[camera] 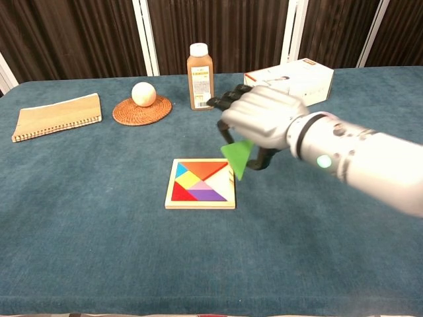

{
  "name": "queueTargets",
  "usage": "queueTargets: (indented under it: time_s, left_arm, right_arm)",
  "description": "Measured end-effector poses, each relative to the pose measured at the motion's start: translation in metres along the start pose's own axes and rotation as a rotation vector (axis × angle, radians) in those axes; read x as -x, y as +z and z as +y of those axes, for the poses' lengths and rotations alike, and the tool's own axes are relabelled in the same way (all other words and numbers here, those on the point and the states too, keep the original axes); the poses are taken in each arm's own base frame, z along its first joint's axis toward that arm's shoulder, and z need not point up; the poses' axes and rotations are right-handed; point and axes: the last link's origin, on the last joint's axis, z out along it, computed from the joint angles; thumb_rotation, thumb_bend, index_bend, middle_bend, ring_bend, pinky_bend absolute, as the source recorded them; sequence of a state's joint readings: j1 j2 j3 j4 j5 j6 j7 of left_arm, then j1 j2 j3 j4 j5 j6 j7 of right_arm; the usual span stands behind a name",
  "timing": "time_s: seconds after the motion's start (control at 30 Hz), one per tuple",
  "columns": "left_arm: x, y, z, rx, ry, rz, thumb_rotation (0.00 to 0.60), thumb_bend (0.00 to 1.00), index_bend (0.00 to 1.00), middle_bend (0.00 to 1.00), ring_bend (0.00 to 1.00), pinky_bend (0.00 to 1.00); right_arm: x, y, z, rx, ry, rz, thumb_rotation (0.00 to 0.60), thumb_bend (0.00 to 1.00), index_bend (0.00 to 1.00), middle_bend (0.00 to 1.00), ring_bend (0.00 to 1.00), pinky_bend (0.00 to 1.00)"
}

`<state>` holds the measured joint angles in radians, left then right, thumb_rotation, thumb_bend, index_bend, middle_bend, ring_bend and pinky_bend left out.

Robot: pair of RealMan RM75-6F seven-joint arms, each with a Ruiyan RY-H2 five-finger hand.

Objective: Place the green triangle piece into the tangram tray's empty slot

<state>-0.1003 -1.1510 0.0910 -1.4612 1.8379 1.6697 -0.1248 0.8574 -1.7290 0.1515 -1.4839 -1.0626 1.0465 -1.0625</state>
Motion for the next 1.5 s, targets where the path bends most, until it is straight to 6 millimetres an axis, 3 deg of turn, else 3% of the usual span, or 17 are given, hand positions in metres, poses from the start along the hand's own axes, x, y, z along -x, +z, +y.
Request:
queueTargets:
  time_s: [0.17,0.57,1.5]
  left_arm:
    - [0.0,-0.001,0.0,0.01,0.0,-0.003,0.6,0.45,0.0,0.0,0.0,0.02]
    - [0.004,0.001,0.0,0.005,0.006,-0.022,0.6,0.45,0.0,0.0,0.0,0.02]
    - [0.001,0.0,0.0,0.009,-0.003,-0.019,0.6,0.45,0.0,0.0,0.0,0.02]
  right_arm:
    - [0.004,0.01,-0.015,0.005,-0.069,-0.008,0.6,0.43,0.69,0.06,0.0,0.0]
    - [0.01,0.022,-0.029,0.033,-0.114,-0.039,0.6,0.43,0.69,0.06,0.0,0.0]
    - [0.017,0.025,-0.048,0.009,-0.172,-0.049,0.6,0.43,0.68,0.06,0.0,0.0]
